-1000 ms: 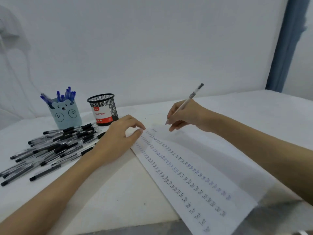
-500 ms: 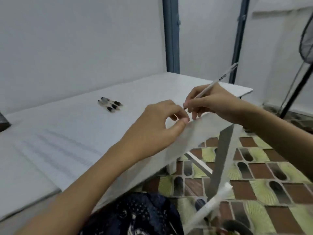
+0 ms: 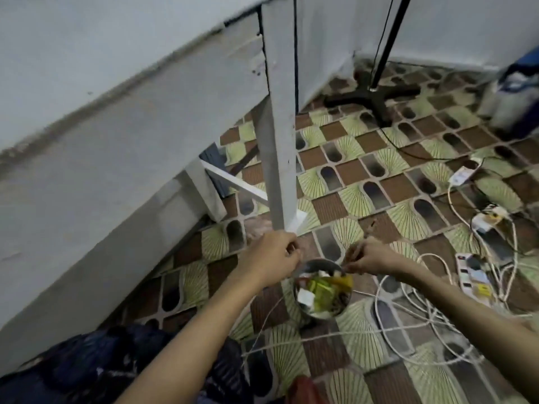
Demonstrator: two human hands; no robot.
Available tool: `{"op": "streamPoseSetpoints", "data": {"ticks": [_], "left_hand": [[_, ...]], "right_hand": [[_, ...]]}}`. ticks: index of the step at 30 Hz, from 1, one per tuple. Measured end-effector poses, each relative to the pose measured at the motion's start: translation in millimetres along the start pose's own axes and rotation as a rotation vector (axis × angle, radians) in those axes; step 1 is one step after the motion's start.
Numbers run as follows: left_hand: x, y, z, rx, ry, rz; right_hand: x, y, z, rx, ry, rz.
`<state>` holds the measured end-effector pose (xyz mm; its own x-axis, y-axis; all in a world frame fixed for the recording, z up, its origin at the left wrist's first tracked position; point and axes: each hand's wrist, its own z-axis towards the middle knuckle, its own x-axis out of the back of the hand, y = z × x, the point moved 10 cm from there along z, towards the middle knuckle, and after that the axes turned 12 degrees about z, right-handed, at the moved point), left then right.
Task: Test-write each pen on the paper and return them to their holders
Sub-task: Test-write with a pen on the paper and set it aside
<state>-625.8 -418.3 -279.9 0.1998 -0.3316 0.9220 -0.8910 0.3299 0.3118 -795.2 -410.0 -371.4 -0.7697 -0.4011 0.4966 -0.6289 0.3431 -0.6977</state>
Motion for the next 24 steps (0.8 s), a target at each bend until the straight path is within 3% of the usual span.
{"op": "streamPoseSetpoints", "data": {"ticks": [2,5,8,19,24], "left_hand": [[-40,-12,8,0.051,-0.099,-0.002],[-87,-28,9,0.113,-0.222,-0.035],[-116,-39,8,0.154,-0.291,-0.081],[-158,-74,-18,0.261,-0.409,-0.134],[-151,-81,-17,0.285,-0.372,-0.194]], "right_hand": [[-35,51,19,-0.114,-0.068,-0.172],[-71,84,33,-0.122,-0.148,-0.372],[-92,114,55,-0.12,-0.129,-0.458],[-120,157,106,-0.179,0.099,-0.33],[-118,148,110,-0.227,0.064,-0.313]]}}
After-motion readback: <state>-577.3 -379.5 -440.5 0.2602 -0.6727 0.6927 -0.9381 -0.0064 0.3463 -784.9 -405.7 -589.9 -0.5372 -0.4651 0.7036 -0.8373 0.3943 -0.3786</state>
